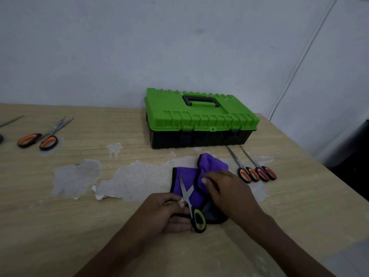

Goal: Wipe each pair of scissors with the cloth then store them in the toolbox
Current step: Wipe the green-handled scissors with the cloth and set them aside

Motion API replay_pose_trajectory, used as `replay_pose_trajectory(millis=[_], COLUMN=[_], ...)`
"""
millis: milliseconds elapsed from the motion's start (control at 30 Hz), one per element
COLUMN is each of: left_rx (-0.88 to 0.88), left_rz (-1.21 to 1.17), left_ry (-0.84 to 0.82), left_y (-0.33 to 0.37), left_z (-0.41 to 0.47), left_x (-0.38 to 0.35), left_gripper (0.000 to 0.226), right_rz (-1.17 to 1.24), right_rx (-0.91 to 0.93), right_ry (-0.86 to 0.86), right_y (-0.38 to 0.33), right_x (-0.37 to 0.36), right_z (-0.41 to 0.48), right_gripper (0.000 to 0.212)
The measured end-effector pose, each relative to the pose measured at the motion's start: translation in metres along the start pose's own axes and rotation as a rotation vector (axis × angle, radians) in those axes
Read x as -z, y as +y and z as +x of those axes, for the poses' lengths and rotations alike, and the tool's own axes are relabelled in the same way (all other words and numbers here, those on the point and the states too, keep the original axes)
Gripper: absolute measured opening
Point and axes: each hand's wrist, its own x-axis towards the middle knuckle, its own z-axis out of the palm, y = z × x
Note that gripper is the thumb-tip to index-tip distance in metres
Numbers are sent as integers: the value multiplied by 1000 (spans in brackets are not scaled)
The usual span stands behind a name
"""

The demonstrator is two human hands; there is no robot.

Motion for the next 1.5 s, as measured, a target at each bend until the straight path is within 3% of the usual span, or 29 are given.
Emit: replay_pose_trajectory(millis=[100, 200, 333, 400, 500, 633, 800, 933, 1100, 1200, 1333, 1500], left_rx=[0, 5, 1, 0, -10, -11, -24, -16, -28, -24, -48, -12], left_rz=[17, 26, 17, 13, 16, 42, 38, 48, 34, 29, 28, -10], left_ry=[-9, 1, -18, -24, -26, -17, -7, -16, -49, -61, -71, -52], left_y=[0, 0, 0, 0, 0, -1, -2, -1, 1, 0, -2, 1], left_z=[0, 0, 0, 1, 1, 1, 3, 2, -2, 0, 0, 2], left_x=[0, -1, 1, 0, -2, -1, -1, -1, 1, 1, 1, 0], left_gripper=[18, 17, 18, 16, 15, 15, 15, 17, 16, 17, 20, 18], right_rz=[-27, -90, 255, 337, 251, 39, 41, -179, 261, 352, 218, 4], right_rx=[41, 66, -161, -74, 154, 56, 236, 80, -88, 8, 210, 118], right_ry=[-29, -35, 146, 103, -43, -14, -86, 38, 126, 131, -20, -1], right_y=[-4, -1, 10, -2, -20, -5, -21, 10, 4, -14, -35, -17], right_x=[-4, -10, 3, 6, -6, -8, -4, -8, 3, 13, -4, -10], right_z=[-7, -1, 4, -7, -25, -11, -28, -2, 2, -19, -43, -15], right_gripper=[45, 34, 19, 18, 27, 35, 37, 37, 31, 30, 36, 39])
